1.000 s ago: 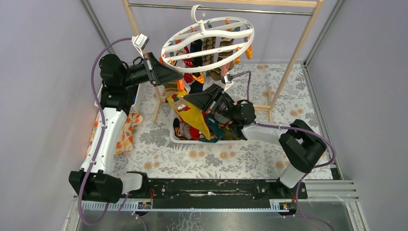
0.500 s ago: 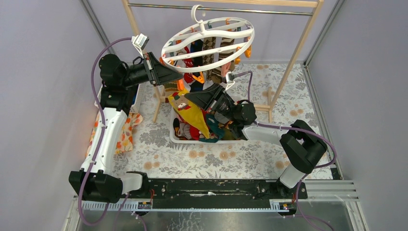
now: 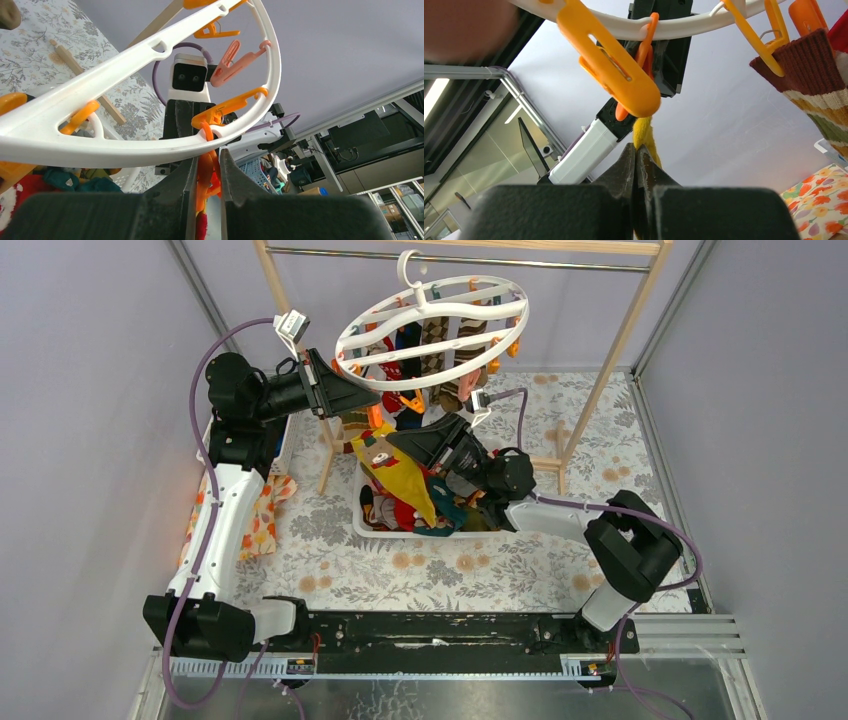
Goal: Clip the socks to the hanger
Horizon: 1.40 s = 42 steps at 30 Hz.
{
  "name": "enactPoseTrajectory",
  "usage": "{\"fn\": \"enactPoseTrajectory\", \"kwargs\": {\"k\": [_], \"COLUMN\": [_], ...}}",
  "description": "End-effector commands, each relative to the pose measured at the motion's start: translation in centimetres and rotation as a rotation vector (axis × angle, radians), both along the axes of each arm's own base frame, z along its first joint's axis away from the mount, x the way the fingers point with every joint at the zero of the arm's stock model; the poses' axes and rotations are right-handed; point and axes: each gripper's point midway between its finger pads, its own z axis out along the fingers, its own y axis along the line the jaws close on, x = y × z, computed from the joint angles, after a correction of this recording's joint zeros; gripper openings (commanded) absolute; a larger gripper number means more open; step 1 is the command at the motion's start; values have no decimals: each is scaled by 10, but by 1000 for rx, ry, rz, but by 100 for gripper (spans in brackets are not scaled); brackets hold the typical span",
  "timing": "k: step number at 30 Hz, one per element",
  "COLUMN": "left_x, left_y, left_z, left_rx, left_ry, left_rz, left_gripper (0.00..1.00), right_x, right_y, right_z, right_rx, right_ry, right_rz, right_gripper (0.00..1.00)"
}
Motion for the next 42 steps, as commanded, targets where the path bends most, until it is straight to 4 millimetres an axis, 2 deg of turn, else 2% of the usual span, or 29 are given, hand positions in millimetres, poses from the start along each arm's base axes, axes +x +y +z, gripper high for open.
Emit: {"fn": "enactPoseTrajectory", "kwargs": {"k": [1,7,21,33,42], "left_x": [-13,-11,-14,-13,-15], "left_y": [0,0,0,0,0], "left_z": [11,13,15,10,10], "left_rx": [10,4,-9,-6,-6], "left_ry": [-90,-89,-82,-77,-80], "left_rz": [-37,-27,-30,-34,-34], "left_gripper": [0,0,0,0,0], "right_x": [-27,-34,-16,-10,1], "right_y": [-37,-35,-23,-24,-15], "right_z": [50,47,52,63,61], "right_rx": [147,127,158,203,229], "right_ry": [-139,-143,-114,-100,-60], "right_rz": [-13,35,24,-21,-66], "right_gripper": [0,0,0,0,0]}}
